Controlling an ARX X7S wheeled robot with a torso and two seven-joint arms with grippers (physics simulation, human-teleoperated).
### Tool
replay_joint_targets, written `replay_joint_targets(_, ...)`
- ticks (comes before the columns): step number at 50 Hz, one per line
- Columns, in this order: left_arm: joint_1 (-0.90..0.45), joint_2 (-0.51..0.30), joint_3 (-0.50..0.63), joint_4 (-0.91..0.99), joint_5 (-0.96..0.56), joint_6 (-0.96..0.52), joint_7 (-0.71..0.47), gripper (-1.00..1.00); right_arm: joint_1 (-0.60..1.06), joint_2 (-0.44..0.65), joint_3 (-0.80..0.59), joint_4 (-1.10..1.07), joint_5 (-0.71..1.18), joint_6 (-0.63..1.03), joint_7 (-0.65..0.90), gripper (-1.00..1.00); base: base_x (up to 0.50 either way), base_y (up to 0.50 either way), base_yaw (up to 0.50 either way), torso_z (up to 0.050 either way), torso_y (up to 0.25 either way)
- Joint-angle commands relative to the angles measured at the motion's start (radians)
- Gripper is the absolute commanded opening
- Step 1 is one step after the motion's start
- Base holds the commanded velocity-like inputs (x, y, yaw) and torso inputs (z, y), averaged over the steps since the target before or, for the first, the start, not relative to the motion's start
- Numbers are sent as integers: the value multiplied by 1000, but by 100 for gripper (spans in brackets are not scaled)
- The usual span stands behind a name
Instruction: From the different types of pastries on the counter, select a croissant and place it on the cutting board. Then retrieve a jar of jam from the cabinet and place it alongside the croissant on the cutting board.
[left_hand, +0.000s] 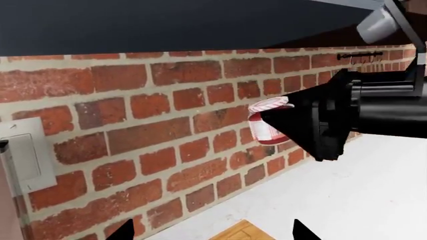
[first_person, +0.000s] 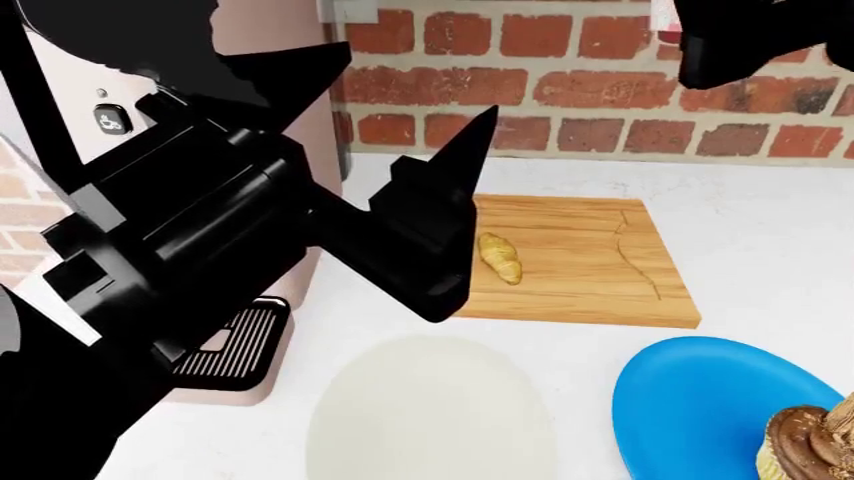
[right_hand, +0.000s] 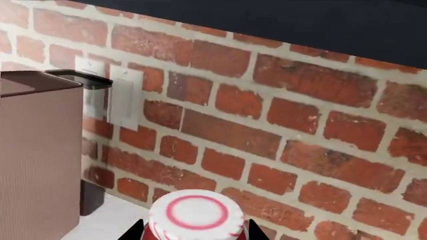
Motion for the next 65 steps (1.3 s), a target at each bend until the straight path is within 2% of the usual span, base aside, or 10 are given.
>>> replay_joint_targets(1, -5, 1, 5, 2, -3, 4, -3, 100, -65, -18, -49, 16, -112, -11, -6, -100, 0, 0, 0, 0, 0)
replay_joint_targets(18, 1, -2, 5, 3, 3, 10, 4, 100, -157, -85, -122, 112, -278, -102, -89, -100, 0, 0, 0, 0, 0)
replay_joint_targets(43, -2, -6, 9, 0, 6, 16, 7, 100, -224, -265, -195, 343, -424, -209, 1, -100, 0, 0, 0, 0, 0)
replay_joint_targets(65, -1, -13, 9, 0, 8, 23, 10, 100, -262, -356, -242, 518, -469, -248, -40, -100, 0, 0, 0, 1, 0)
